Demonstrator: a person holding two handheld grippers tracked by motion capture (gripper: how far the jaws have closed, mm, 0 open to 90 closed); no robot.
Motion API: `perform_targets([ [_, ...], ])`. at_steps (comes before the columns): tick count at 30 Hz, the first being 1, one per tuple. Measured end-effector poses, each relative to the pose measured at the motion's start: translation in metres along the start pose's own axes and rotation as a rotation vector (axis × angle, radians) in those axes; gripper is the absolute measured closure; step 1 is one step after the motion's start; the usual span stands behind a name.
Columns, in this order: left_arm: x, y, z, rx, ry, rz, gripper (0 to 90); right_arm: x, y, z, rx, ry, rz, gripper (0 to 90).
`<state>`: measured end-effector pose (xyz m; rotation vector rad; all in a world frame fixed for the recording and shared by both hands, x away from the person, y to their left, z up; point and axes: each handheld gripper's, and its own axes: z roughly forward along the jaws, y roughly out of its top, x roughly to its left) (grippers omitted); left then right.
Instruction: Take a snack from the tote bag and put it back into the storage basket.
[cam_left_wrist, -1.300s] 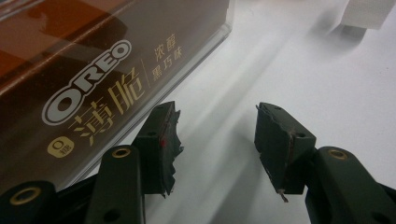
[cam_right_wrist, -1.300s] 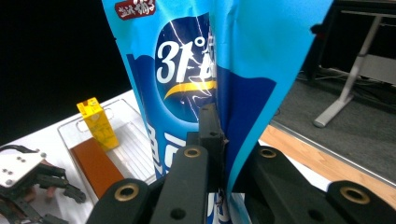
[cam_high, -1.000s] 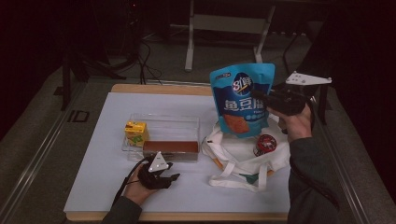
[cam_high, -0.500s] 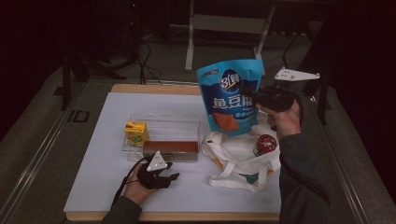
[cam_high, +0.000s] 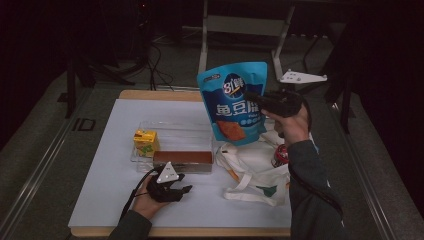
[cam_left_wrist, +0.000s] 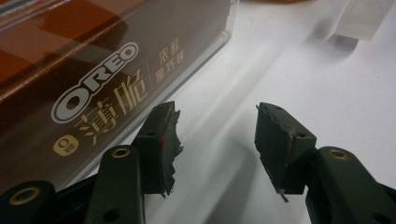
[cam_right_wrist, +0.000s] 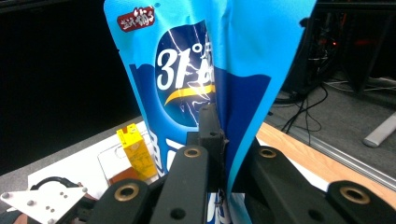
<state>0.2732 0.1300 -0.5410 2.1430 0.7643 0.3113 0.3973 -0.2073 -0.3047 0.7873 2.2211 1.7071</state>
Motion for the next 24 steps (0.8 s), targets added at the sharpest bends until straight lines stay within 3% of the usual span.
perform_targets([
  [24,0.001,0.000,0.000,-0.004,-0.009,-0.008,47.8,0.016,0.006,0.045,0.015,0.029,0.029,88.7],
])
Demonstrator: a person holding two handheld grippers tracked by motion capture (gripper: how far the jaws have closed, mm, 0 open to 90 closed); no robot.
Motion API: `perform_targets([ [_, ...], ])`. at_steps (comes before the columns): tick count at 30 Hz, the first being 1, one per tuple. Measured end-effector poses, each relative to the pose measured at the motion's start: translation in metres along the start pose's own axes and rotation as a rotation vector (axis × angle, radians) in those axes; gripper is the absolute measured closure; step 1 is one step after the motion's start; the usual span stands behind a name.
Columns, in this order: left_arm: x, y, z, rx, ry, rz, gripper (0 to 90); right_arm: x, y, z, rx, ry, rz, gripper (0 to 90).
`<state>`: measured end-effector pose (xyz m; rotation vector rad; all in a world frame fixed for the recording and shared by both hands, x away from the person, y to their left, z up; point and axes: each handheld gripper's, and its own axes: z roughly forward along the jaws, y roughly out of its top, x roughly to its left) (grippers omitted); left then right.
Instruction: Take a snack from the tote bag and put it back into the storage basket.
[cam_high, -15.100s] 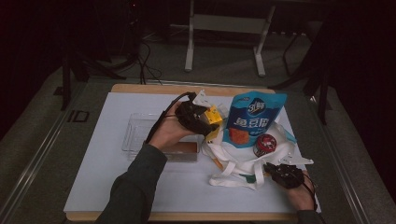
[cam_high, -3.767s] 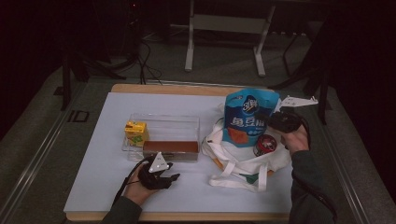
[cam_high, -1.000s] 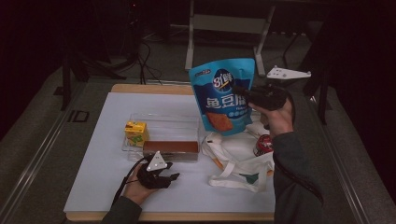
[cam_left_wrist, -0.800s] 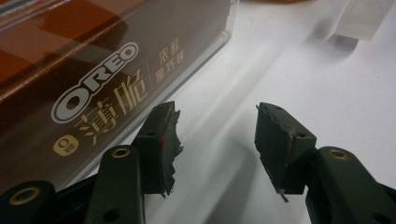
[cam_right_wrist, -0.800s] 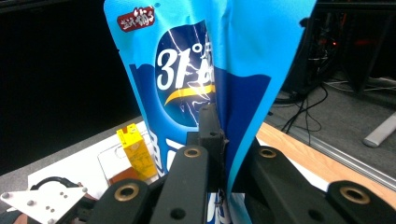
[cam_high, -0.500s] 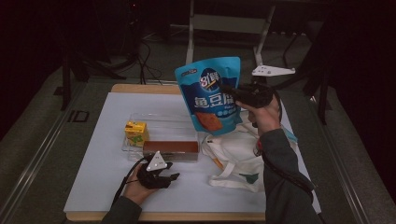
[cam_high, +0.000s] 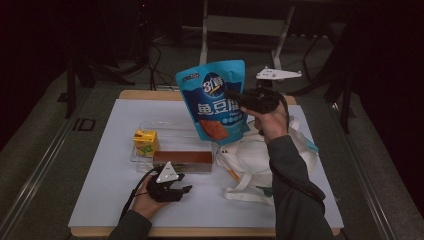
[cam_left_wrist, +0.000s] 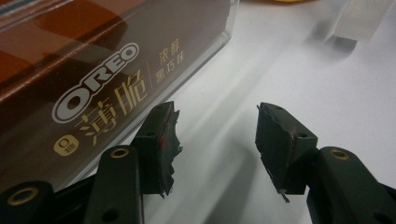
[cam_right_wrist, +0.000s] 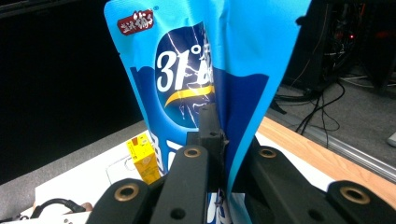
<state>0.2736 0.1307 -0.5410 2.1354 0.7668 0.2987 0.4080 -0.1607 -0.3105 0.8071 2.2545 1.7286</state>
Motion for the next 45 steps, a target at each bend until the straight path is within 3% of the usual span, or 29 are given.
perform_targets([
  [24,0.001,0.000,-0.001,-0.008,0.001,-0.005,46.5,0.017,0.009,0.039,-0.008,0.020,0.030,88.6],
  [30,0.003,-0.001,-0.002,-0.021,-0.002,-0.029,46.4,0.019,0.010,0.049,0.004,0.019,0.037,88.6],
  [33,0.006,-0.002,-0.004,-0.044,-0.020,-0.052,46.5,0.022,0.007,0.057,0.007,0.018,0.045,88.6],
  [45,0.006,-0.003,-0.005,-0.046,-0.021,-0.048,46.5,0.019,-0.004,0.080,0.023,0.005,0.074,88.5],
])
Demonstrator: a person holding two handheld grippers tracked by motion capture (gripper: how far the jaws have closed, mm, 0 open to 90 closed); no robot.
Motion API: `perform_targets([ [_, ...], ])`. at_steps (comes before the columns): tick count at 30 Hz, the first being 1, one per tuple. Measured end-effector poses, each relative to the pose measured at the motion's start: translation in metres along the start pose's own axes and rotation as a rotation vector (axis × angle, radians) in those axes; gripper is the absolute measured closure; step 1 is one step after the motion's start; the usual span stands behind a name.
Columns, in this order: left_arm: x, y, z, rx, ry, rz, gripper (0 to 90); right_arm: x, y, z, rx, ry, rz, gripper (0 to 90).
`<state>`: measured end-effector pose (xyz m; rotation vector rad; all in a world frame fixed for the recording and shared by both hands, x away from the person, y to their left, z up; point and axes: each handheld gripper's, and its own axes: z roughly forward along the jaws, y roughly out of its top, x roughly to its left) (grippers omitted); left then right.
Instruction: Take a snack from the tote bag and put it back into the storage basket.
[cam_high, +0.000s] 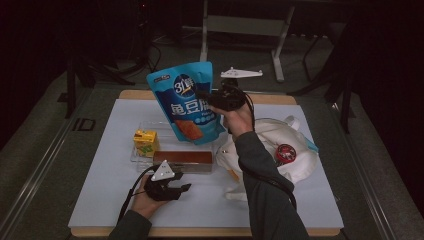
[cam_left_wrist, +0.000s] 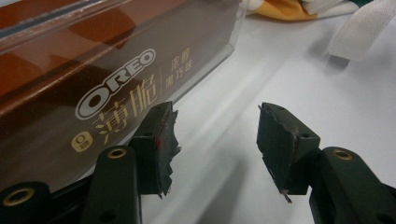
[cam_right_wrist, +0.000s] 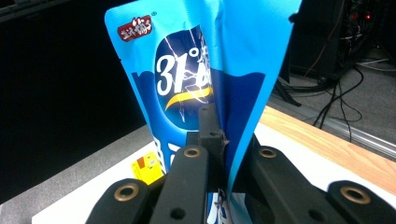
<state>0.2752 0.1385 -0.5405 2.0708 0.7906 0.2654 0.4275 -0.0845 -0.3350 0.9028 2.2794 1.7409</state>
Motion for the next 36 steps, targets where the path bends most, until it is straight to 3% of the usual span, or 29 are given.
perform_targets([
  [10,-0.001,0.000,0.001,0.001,-0.003,0.010,46.7,0.002,-0.006,0.017,0.016,-0.007,0.006,88.4],
  [14,-0.002,0.000,0.001,0.002,-0.004,0.017,47.1,0.004,-0.008,0.022,-0.004,-0.010,0.008,88.4],
  [36,-0.003,0.000,0.001,0.003,-0.008,0.026,47.1,0.002,-0.020,0.071,0.037,-0.057,0.067,88.4],
])
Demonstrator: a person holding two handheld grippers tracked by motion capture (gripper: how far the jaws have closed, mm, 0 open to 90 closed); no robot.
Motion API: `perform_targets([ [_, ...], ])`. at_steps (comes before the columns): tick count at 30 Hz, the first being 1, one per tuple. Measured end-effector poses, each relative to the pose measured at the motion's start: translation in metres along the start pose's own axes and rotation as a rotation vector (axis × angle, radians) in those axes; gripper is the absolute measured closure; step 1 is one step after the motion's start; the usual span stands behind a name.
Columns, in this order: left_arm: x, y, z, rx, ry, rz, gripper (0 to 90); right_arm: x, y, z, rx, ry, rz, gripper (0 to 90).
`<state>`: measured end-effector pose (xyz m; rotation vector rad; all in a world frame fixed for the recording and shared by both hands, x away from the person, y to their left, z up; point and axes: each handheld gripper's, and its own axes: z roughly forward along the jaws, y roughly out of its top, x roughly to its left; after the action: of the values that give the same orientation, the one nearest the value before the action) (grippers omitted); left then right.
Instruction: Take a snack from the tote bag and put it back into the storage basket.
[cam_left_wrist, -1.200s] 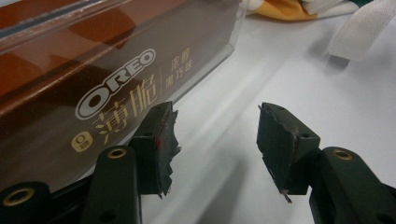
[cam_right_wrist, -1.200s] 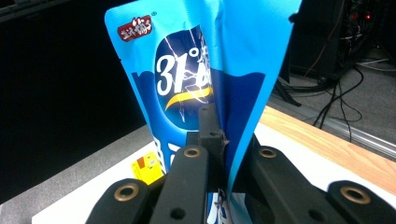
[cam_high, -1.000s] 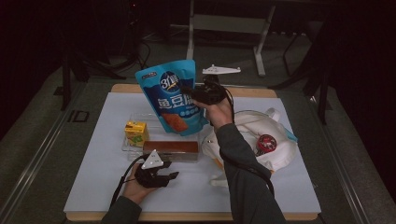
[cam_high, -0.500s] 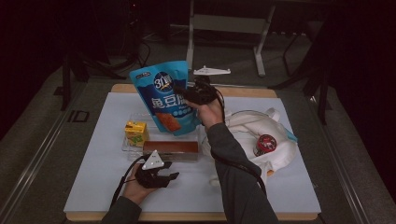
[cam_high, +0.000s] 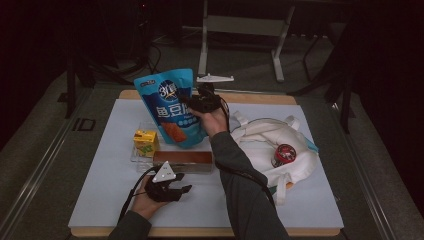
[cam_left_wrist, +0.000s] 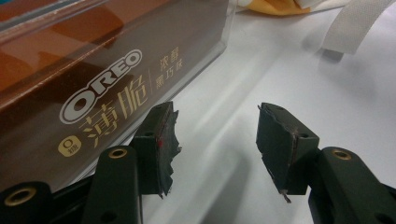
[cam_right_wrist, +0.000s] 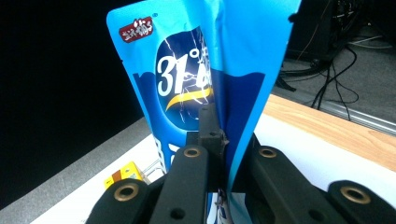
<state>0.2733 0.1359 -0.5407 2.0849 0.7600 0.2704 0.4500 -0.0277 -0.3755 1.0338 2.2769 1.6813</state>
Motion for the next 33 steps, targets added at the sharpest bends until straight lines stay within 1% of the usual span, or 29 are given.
perform_targets([
  [7,-0.001,0.000,0.000,-0.001,0.004,0.008,47.0,0.002,-0.004,0.011,-0.011,0.008,0.009,88.4],
  [9,-0.001,0.000,0.000,-0.003,0.005,0.008,47.0,0.001,-0.009,0.014,-0.011,0.014,0.020,88.3],
  [13,-0.001,0.000,0.000,-0.002,0.005,0.009,47.0,0.000,-0.018,0.018,0.002,0.018,0.006,88.1],
  [14,-0.001,0.000,0.000,0.000,0.006,0.011,47.1,-0.001,-0.020,0.017,-0.006,0.023,0.020,88.1],
  [15,-0.001,0.000,0.000,0.000,0.007,0.012,47.0,-0.002,-0.021,0.017,-0.012,0.029,0.023,88.0],
  [16,-0.002,0.000,0.000,0.001,0.007,0.013,47.0,-0.001,-0.022,0.016,-0.012,0.030,0.012,87.8],
  [17,-0.002,0.000,0.000,0.001,0.007,0.013,47.0,-0.001,-0.022,0.016,-0.012,0.030,0.012,87.8],
  [18,-0.002,0.000,0.000,0.002,0.009,0.015,47.0,-0.001,-0.025,0.013,-0.010,0.030,-0.004,87.5],
  [20,-0.002,0.000,0.000,0.002,0.012,0.015,46.9,0.000,-0.028,0.009,-0.008,0.010,-0.036,87.5],
  [24,-0.003,0.000,0.001,0.011,0.019,0.025,46.8,0.003,-0.038,0.000,-0.012,0.017,-0.087,87.4],
  [29,-0.003,0.000,0.001,0.013,0.022,0.028,46.7,-0.001,-0.046,-0.007,-0.022,0.023,-0.108,87.1],
  [31,-0.003,0.001,0.001,0.015,0.022,0.030,46.7,-0.003,-0.052,-0.012,-0.021,0.014,-0.107,86.9],
  [33,-0.004,0.001,0.002,0.016,0.025,0.032,46.7,-0.003,-0.055,-0.015,-0.020,-0.009,-0.123,87.1],
])
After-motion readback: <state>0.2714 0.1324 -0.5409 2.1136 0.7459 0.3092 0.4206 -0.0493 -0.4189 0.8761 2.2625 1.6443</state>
